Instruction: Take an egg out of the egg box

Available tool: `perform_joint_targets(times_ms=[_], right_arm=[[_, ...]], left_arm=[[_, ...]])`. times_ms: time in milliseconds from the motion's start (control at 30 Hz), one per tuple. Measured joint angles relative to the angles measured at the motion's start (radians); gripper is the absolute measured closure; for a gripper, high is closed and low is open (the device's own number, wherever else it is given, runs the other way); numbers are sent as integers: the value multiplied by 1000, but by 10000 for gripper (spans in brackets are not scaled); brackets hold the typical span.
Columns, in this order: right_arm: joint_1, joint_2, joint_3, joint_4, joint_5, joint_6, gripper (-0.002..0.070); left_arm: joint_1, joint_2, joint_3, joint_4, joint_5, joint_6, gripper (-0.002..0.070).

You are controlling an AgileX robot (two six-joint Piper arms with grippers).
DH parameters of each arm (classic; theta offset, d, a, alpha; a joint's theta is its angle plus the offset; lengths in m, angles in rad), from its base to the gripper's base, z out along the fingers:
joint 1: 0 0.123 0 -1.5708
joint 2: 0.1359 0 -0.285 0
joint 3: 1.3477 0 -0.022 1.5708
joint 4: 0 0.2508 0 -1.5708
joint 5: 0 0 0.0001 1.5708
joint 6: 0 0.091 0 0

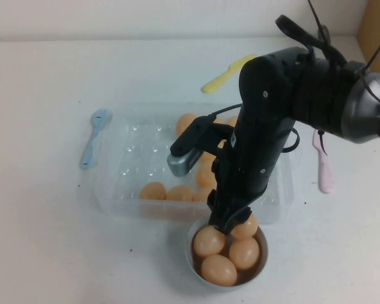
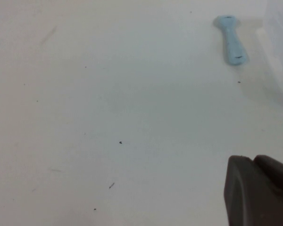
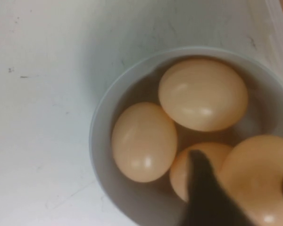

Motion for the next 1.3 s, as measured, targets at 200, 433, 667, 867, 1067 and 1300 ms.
perform_joint_targets(times_ms=[200,433,667,867,1067,1300], right_arm=[[0,-38,6,0,-2,36,638],[0,-250,48,2,-122,109,688],[0,-593,340,4,-400,180,691],[0,-899,635,4,-675,216,692],[0,-1133,835,2,-816,218,693],[0,-1224,912,-59,-821,219,693]], left_arm=[[0,0,0,0,0,0,680],[0,0,0,0,0,0,680],[0,0,0,0,0,0,680],[0,0,0,0,0,0,680],[0,0,0,0,0,0,680],[0,0,0,0,0,0,680]])
